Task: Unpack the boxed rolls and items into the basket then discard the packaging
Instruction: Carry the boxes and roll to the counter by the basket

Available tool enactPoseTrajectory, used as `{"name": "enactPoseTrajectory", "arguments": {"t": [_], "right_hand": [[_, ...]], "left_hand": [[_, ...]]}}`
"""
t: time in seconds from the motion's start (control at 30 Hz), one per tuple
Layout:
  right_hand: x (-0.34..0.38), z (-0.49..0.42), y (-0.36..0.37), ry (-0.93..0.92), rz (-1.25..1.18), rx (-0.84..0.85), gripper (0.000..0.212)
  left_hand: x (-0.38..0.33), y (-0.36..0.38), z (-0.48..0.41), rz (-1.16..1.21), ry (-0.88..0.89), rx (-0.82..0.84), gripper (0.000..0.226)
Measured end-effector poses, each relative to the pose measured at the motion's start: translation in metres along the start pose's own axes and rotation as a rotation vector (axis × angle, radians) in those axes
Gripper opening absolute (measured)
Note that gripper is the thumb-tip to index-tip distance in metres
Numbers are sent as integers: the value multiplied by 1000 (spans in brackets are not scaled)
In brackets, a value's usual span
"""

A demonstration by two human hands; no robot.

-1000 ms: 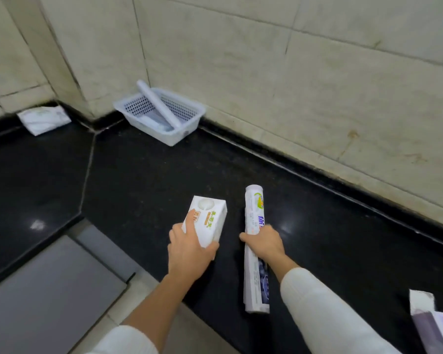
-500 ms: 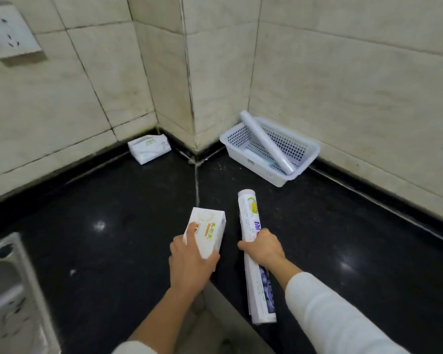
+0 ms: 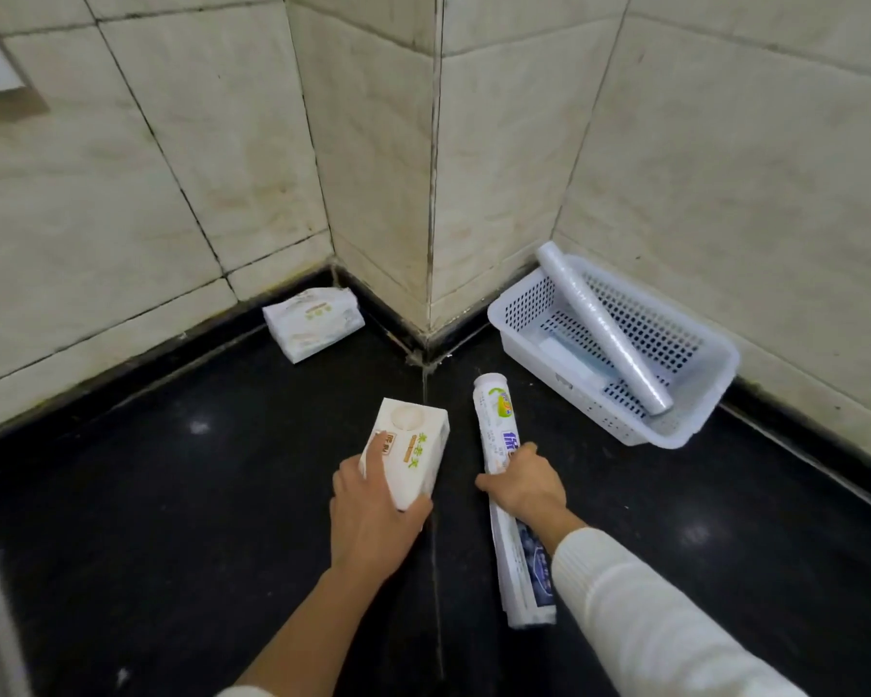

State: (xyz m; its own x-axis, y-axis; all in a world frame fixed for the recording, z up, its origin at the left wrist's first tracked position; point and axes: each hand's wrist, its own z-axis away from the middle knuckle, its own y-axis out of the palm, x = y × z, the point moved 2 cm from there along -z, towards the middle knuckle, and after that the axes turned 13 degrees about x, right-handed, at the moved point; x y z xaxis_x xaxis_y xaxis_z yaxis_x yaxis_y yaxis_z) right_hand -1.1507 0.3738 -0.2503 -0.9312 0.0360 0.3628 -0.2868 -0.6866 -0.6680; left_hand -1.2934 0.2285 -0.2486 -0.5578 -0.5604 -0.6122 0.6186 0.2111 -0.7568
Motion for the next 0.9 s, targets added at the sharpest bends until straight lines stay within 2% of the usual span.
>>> {"name": "enactPoseTrajectory", "arguments": {"t": [0.37, 0.57, 0.73, 0.9], "right_hand": [[19, -18, 6, 68, 70, -122, 72], [22, -18, 7, 100, 70, -129, 71], [24, -8, 8, 86, 81, -139, 73], [14, 12, -1, 29, 2, -136, 71]], "left_hand": [[42, -63, -113, -257, 153, 103, 88], [53, -89, -160, -301, 211, 106, 82], [48, -86, -155, -338, 135, 127, 72], [2, -59, -112, -211, 237, 90, 66]]}}
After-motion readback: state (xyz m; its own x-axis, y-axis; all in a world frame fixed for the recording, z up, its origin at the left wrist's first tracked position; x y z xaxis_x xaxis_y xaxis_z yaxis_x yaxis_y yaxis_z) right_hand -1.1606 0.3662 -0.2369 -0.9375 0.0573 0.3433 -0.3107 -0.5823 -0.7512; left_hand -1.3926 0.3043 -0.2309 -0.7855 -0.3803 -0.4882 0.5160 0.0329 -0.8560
